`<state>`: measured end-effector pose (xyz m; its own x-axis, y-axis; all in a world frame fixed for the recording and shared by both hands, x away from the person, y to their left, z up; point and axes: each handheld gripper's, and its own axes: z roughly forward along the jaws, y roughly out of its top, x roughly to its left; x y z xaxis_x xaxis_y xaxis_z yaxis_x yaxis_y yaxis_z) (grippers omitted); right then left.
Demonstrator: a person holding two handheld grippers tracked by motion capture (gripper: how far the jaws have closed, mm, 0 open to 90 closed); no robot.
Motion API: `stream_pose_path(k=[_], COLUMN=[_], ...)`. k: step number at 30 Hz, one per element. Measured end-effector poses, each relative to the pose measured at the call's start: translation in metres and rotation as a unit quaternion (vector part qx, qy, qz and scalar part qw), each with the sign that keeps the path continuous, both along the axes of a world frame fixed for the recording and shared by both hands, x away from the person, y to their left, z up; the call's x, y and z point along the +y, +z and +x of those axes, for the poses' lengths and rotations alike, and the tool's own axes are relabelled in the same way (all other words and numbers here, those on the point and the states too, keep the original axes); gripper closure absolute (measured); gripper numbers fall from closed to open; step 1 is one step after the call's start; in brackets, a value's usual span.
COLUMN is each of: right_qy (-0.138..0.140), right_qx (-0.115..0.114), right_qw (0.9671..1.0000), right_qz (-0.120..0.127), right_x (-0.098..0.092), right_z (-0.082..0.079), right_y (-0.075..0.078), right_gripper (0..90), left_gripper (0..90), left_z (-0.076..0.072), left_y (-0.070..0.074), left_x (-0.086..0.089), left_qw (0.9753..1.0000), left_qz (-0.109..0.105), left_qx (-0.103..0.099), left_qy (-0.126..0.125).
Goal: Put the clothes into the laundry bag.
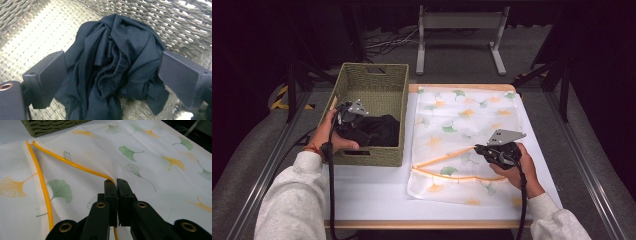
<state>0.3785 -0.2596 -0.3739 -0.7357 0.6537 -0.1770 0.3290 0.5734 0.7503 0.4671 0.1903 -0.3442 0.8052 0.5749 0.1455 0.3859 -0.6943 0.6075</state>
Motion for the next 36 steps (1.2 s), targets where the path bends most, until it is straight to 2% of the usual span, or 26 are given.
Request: stream_pose_path(k=[2, 4, 5, 8, 9, 11, 12, 13, 14, 15, 16, 18, 22, 24, 26, 27, 28, 29, 34, 36], right_qy=[0.001, 0.003, 0.005, 0.008, 0.008, 0.009, 0.010, 0.011, 0.011, 0.012, 0.012, 0.012, 0.015, 0.016, 0.017, 0.017, 0.018, 0.017, 0.017, 0.017], right_qx=[0.002, 0.003, 0.006, 0.007, 0.007, 0.008, 0.008, 0.010, 0.010, 0.013, 0.013, 0.014, 0.015, 0.015, 0.014, 0.014, 0.014, 0.013, 0.014, 0.013], right_qw=[1.0000, 1.0000, 1.0000, 0.9999, 0.9999, 0.9999, 0.9999, 0.9999, 0.9999, 0.9998, 0.9998, 0.9998, 0.9997, 0.9997, 0.9997, 0.9997, 0.9997, 0.9997, 0.9997, 0.9997], right_qz=[-0.001, -0.003, -0.003, -0.004, -0.004, -0.006, -0.008, -0.005, -0.005, -0.004, -0.005, -0.006, -0.009, -0.011, -0.013, -0.013, -0.013, -0.012, -0.011, -0.011], right_x=[0.000, 0.001, 0.001, 0.002, 0.002, 0.002, 0.002, 0.001, 0.001, 0.001, 0.001, 0.001, 0.002, 0.003, 0.004, 0.004, 0.004, 0.004, 0.003, 0.003], right_z=[0.000, 0.001, 0.001, 0.001, 0.001, 0.001, 0.001, 0.001, 0.001, 0.001, 0.002, 0.002, 0.001, 0.001, 0.001, 0.001, 0.000, 0.000, 0.000, 0.000], right_y=[-0.001, -0.002, -0.002, -0.003, -0.003, -0.004, -0.004, -0.004, -0.004, -0.005, -0.006, -0.006, -0.007, -0.008, -0.009, -0.009, -0.008, -0.008, -0.008, -0.008], right_gripper=[87.6, 87.5, 87.4, 87.4, 87.4, 87.1, 87.0, 86.9, 86.9, 86.9, 86.8, 86.6, 86.4, 86.4, 86.5, 86.5, 86.6, 86.7, 86.8, 86.9], left_gripper=[9.3, 8.7, 8.6, 8.1, 8.1, 7.5, 6.5, 4.8, 3.6, 2.9, 2.5, 1.4, 0.3, 0.2, 0.7, 2.2, 5.1, 10.6, 35.0, 41.9], left_z=[0.006, 0.011, 0.016, 0.021, 0.024, 0.032, 0.036, 0.041, 0.041, 0.043, 0.045, 0.046, 0.055, 0.057, 0.058, 0.058, 0.058, 0.059, 0.057, 0.056], left_y=[0.000, -0.002, -0.004, -0.006, -0.008, -0.016, -0.021, -0.031, -0.031, -0.035, -0.037, -0.039, -0.049, -0.053, -0.058, -0.059, -0.059, -0.059, -0.058, -0.057], left_x=[-0.004, -0.009, -0.012, -0.014, -0.014, -0.016, -0.017, -0.019, -0.019, -0.022, -0.025, -0.027, -0.029, -0.030, -0.033, -0.034, -0.034, -0.034, -0.034, -0.034], left_qw=[0.9999, 0.9989, 0.9975, 0.9972, 0.9972, 0.9956, 0.9944, 0.9922, 0.9922, 0.9899, 0.9884, 0.9878, 0.9840, 0.9826, 0.9791, 0.9775, 0.9775, 0.9728, 0.9711, 0.9708], left_qz=[0.004, 0.025, 0.044, 0.043, 0.034, 0.038, 0.040, 0.049, 0.049, 0.058, 0.065, 0.062, 0.070, 0.074, 0.087, 0.092, 0.092, 0.101, 0.116, 0.118], left_qx=[0.009, 0.033, 0.047, 0.048, 0.053, 0.071, 0.083, 0.102, 0.102, 0.115, 0.119, 0.126, 0.155, 0.163, 0.178, 0.183, 0.183, 0.201, 0.195, 0.194], left_qy=[-0.006, -0.022, -0.030, -0.037, -0.040, -0.048, -0.051, -0.053, -0.053, -0.060, -0.068, -0.068, -0.054, -0.048, -0.048, -0.050, -0.050, -0.055, -0.075, -0.077])
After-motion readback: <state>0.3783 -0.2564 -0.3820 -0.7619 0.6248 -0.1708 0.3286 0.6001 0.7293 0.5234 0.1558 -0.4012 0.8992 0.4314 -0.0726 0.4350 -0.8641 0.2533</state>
